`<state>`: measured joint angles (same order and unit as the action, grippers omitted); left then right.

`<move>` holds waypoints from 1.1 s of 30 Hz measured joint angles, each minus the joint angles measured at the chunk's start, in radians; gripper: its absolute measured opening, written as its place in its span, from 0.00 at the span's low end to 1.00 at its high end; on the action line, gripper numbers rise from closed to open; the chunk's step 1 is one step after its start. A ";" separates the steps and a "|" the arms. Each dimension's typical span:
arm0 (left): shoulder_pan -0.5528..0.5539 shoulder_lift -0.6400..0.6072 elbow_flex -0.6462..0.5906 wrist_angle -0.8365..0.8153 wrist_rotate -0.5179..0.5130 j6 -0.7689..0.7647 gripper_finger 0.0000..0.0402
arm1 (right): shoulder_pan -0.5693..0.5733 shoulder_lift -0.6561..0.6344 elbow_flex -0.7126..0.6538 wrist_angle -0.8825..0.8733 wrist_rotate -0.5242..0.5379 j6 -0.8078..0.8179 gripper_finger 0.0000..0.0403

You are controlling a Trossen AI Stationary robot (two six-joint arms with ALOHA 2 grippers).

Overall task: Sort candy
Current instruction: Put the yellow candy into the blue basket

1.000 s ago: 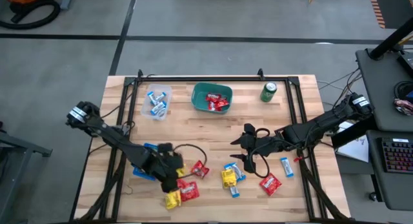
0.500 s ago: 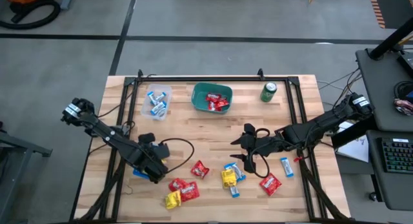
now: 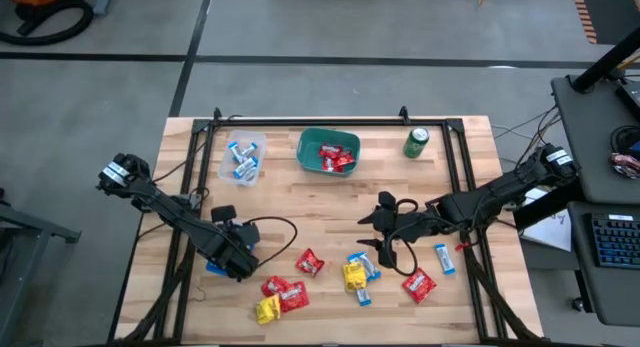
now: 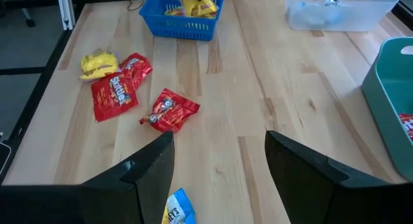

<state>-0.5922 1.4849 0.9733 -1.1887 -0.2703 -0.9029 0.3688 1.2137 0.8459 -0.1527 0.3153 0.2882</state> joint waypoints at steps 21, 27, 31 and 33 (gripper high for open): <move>0.000 0.000 -0.001 -0.054 -0.009 0.002 0.10 | 0.000 0.000 0.000 0.000 0.000 0.000 0.57; 0.000 0.000 -0.001 -0.057 -0.009 0.001 0.24 | 0.000 0.000 -0.002 0.000 0.000 0.000 0.57; 0.000 0.000 0.005 -0.060 -0.007 0.000 0.30 | 0.000 0.000 -0.003 0.000 0.000 0.000 0.57; 0.000 0.000 0.016 -0.065 -0.002 0.000 0.31 | 0.000 0.000 -0.003 0.000 0.000 0.000 0.57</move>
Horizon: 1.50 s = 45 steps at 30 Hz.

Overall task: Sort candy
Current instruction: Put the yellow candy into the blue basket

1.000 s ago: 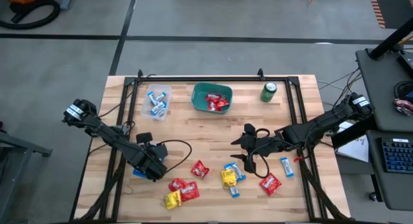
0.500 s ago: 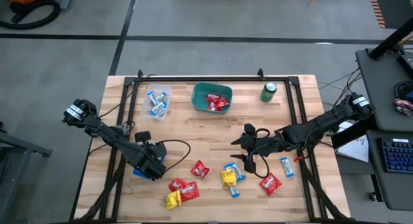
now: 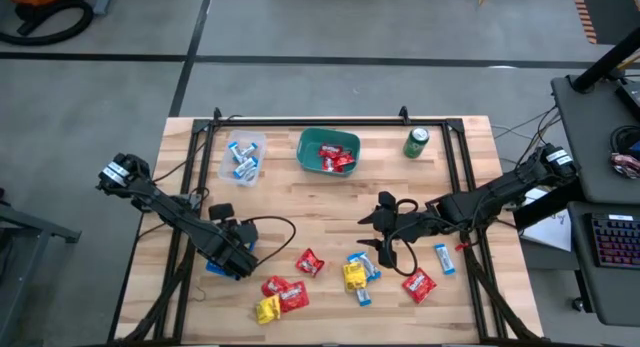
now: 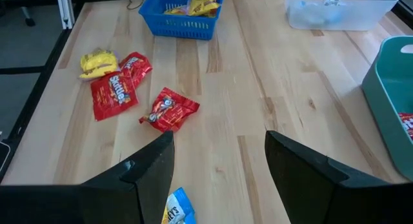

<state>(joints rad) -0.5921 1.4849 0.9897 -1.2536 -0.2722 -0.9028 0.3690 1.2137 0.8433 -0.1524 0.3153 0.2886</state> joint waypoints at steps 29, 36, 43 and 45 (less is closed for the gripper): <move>-0.007 -0.097 -0.125 0.119 -0.050 0.111 0.00 | 0.000 0.000 -0.037 0.008 0.000 0.019 0.57; -0.007 -0.097 -0.164 0.169 -0.023 0.097 0.00 | 0.000 0.000 -0.037 0.009 0.000 0.019 0.57; -0.009 -0.097 -0.148 0.196 -0.013 0.117 0.00 | 0.000 0.000 -0.037 0.009 0.000 0.019 0.57; -0.009 -0.097 -0.139 0.188 -0.013 0.123 0.00 | 0.000 0.000 -0.037 0.009 0.000 0.019 0.57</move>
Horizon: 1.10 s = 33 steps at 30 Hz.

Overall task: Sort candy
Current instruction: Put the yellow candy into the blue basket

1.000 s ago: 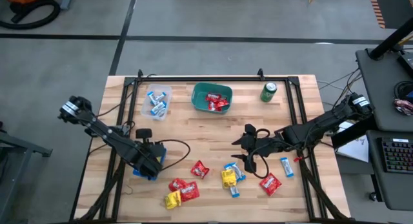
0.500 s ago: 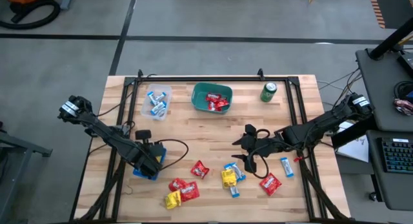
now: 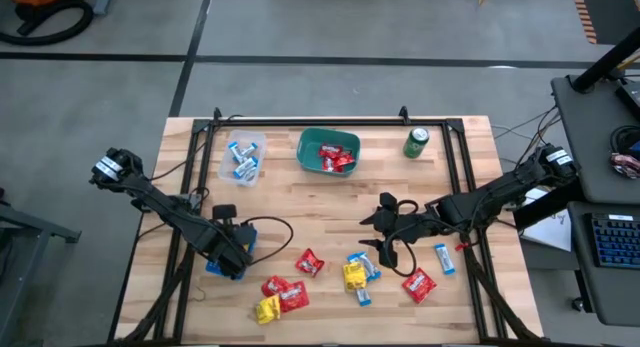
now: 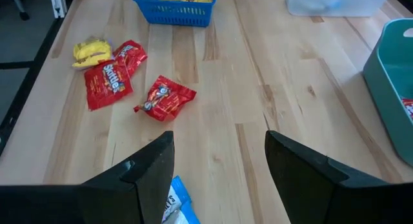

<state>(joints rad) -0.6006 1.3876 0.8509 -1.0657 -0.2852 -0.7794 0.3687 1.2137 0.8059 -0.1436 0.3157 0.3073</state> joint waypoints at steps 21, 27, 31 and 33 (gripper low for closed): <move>0.000 0.000 -0.018 -0.006 0.079 -0.034 0.00 | 0.000 0.000 -0.001 0.000 0.000 0.001 0.57; 0.000 0.000 -0.058 0.047 0.079 -0.043 0.00 | 0.000 0.000 -0.003 0.000 0.000 0.009 0.57; 0.000 0.000 -0.077 0.082 0.079 -0.045 0.00 | 0.000 0.000 -0.003 0.000 0.000 0.009 0.57; 0.000 0.000 -0.072 0.078 0.079 -0.045 0.00 | 0.000 0.000 -0.003 -0.002 0.000 0.015 0.57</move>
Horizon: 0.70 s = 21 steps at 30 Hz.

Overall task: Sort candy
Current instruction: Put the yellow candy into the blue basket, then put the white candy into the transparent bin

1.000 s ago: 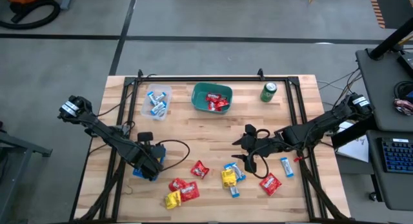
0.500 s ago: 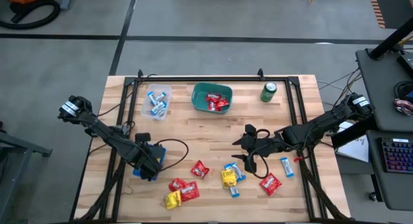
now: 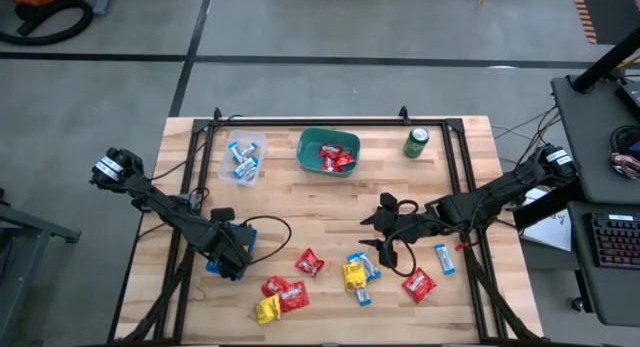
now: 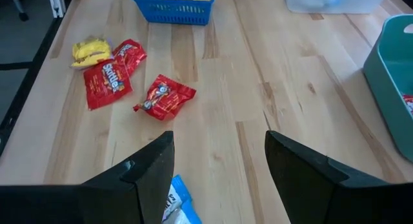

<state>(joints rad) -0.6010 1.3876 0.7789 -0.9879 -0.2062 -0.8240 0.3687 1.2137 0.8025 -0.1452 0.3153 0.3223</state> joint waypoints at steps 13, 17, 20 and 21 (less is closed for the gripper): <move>0.000 -0.005 0.239 -0.018 -0.154 0.039 0.00 | 0.000 0.000 0.010 -0.053 -0.105 0.280 0.57; 0.000 -0.002 0.276 0.136 -0.312 0.139 0.00 | 0.000 0.000 0.010 -0.114 -0.211 0.459 0.57; 0.000 -0.002 0.280 0.269 -0.442 0.243 0.00 | 0.003 0.001 0.010 -0.207 -0.260 0.589 0.57; 0.000 -0.001 0.280 0.306 -0.480 0.269 0.00 | 0.006 0.007 0.011 -0.249 -0.267 0.635 0.57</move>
<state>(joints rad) -0.6014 1.3869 1.0588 -0.6819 -0.6861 -0.5548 0.3749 1.2207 0.8131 -0.3938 0.0478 0.9569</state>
